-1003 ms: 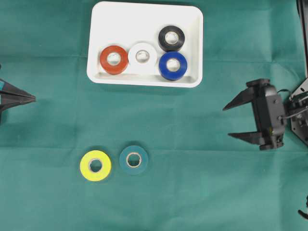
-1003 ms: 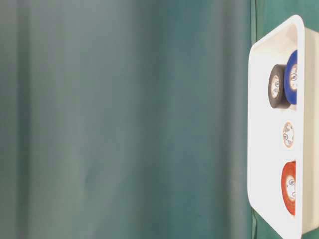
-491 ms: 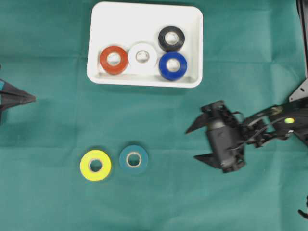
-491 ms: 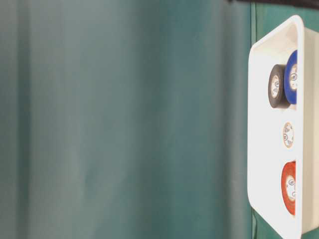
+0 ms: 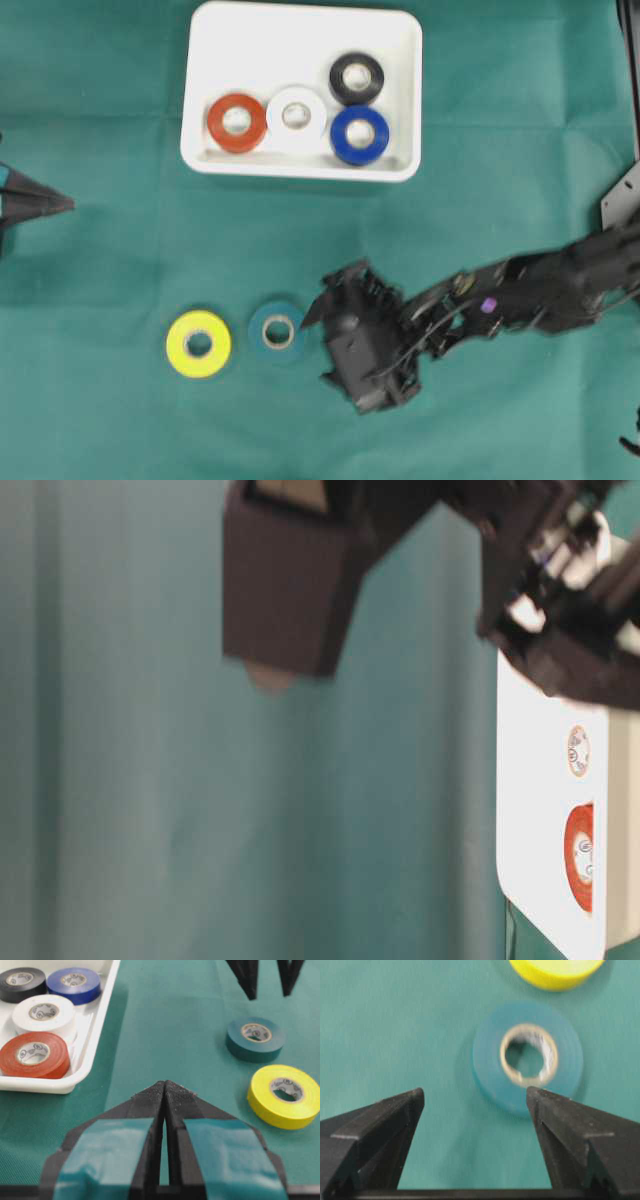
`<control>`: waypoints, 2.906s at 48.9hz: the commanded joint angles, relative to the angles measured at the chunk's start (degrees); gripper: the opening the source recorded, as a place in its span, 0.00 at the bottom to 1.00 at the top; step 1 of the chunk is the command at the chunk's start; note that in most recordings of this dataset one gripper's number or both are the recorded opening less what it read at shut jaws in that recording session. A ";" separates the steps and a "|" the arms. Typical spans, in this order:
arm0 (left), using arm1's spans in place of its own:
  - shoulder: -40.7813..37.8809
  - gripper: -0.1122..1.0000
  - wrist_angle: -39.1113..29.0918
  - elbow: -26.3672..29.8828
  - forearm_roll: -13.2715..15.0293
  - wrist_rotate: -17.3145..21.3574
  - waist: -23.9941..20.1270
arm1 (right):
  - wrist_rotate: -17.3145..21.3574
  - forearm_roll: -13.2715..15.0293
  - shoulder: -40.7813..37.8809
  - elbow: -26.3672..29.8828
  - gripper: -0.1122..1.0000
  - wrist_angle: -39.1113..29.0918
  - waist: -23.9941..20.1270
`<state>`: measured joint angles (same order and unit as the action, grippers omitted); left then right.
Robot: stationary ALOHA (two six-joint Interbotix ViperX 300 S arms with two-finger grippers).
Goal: Put the tape into the white case with the right arm.
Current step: 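Move the right gripper over the teal tape roll and lower, then close the right gripper on the teal roll's core, then lift the teal roll into the tray's upper left and release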
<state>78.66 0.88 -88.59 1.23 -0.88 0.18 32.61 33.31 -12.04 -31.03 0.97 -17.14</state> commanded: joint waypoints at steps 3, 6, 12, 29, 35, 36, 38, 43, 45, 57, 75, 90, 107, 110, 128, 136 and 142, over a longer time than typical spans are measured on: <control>-0.44 0.11 0.53 0.70 0.09 -0.09 -0.09 | 0.09 0.09 -1.14 4.75 0.55 0.18 -0.88; -0.44 0.11 0.53 0.70 0.09 -0.09 -0.09 | 0.09 0.18 -2.11 5.98 0.55 0.18 -0.88; -0.44 0.11 0.53 0.70 0.09 -0.09 -0.18 | 0.09 0.09 -3.69 8.09 0.55 0.18 -0.97; -0.44 0.11 0.53 0.70 0.09 -0.09 -0.18 | 0.79 0.09 -5.80 9.67 0.55 -3.52 -0.88; -0.44 0.11 0.53 0.70 0.09 -0.09 -0.09 | 0.79 0.09 -6.77 9.67 0.55 -5.45 -0.97; -0.44 0.11 0.53 0.70 0.09 -0.09 -0.18 | 0.88 0.09 -6.94 9.67 0.55 -5.71 -0.97; -0.44 0.11 0.53 0.70 0.09 -0.09 -0.09 | 0.79 0.09 -7.29 9.76 0.55 -6.06 -0.97; -0.44 0.11 0.53 0.70 0.09 -0.09 -0.18 | 0.70 0.09 -8.00 10.11 0.55 -6.42 -0.97; -0.44 0.11 0.44 0.70 0.09 -0.09 -0.18 | 0.70 0.09 -8.09 10.28 0.55 -6.42 -0.97; -0.44 0.11 0.53 0.62 0.09 -0.09 -0.18 | 0.62 0.09 -8.35 10.63 0.55 -6.42 -0.53; -0.44 0.11 0.53 0.62 0.09 -0.09 -0.18 | 0.53 0.09 -8.26 11.60 0.16 -6.42 0.44; -0.44 0.11 0.44 0.70 0.09 -0.09 -0.09 | 0.62 0.09 -8.17 11.78 0.10 -6.42 0.35; -0.44 0.11 0.53 0.70 0.09 -0.09 -0.09 | 0.70 0.09 -0.62 11.78 0.10 -12.92 -0.97; -0.44 0.11 0.53 0.70 0.09 -0.09 -0.18 | 0.70 0.09 0.26 11.78 0.10 -13.89 -0.88; -0.44 0.11 0.53 0.70 0.09 -0.09 -0.09 | 0.62 0.09 0.62 11.78 0.10 -15.47 2.37; -0.44 0.11 0.53 0.70 0.09 -0.09 -0.18 | 0.53 0.09 0.97 11.87 0.10 -15.21 6.33; -0.44 0.11 0.53 0.70 0.09 -0.09 -0.18 | 0.35 0.18 1.85 11.87 0.10 -15.12 10.20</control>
<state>78.66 0.88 -88.68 1.14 -0.88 0.09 33.13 33.31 -13.27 -20.65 -14.59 -9.14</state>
